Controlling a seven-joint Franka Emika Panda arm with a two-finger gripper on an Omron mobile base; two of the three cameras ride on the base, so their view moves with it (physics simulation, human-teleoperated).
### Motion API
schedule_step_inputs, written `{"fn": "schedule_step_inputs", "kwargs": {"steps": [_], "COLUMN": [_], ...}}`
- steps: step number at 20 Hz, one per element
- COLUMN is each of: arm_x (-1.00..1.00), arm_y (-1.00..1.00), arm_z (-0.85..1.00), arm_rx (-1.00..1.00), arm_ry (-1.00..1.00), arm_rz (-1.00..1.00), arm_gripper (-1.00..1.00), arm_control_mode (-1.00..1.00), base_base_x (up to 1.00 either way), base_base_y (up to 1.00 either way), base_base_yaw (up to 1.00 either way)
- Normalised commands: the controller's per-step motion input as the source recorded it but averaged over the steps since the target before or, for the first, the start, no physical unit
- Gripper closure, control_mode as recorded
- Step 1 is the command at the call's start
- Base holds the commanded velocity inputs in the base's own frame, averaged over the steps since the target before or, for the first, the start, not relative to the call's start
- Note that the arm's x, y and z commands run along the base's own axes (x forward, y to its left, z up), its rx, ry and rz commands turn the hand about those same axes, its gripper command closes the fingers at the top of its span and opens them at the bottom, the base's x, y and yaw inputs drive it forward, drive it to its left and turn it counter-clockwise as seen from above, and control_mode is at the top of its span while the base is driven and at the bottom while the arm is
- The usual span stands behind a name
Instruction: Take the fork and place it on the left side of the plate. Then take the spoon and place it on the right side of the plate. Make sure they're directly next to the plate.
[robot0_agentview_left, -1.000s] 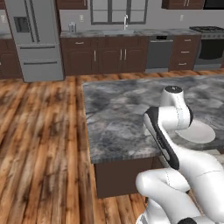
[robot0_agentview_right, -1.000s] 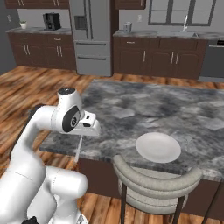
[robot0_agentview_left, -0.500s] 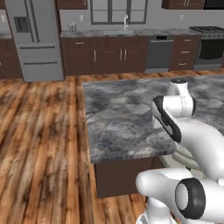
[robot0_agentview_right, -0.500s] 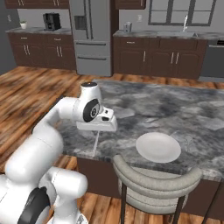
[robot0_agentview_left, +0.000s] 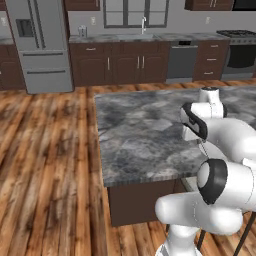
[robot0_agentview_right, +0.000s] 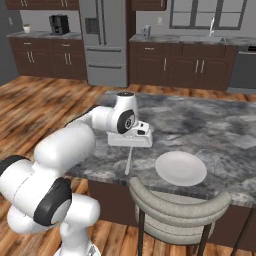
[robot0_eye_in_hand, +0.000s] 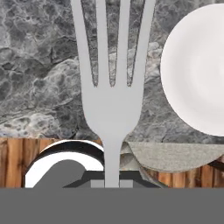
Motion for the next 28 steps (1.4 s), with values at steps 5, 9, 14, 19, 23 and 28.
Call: {"fn": "schedule_step_inputs", "kwargs": {"steps": [5, 9, 14, 19, 23, 28], "arm_x": [0.60, 0.57, 0.50, 0.43, 0.27, 0.10], "arm_y": [-0.13, -0.17, -0.20, -0.16, -0.21, -0.20], "arm_z": [-0.21, -0.27, -0.34, -0.35, -0.37, -0.39], "arm_rx": [0.00, 0.00, 0.00, 0.00, 0.00, 0.00], "arm_ry": [0.14, 0.15, 0.17, 0.17, 0.13, 0.04], "arm_rz": [0.00, 0.00, 0.00, 0.00, 0.00, 0.00], "arm_gripper": [1.00, 1.00, 1.00, 1.00, 1.00, 1.00], "arm_control_mode": [-1.00, -1.00, -1.00, -1.00, -1.00, -1.00], "base_base_x": [0.00, 0.00, 0.00, 0.00, 0.00, 0.00], "base_base_y": [0.00, 0.00, 0.00, 0.00, 0.00, 0.00], "base_base_yaw": [0.00, 0.00, 0.00, 0.00, 0.00, 0.00]}}
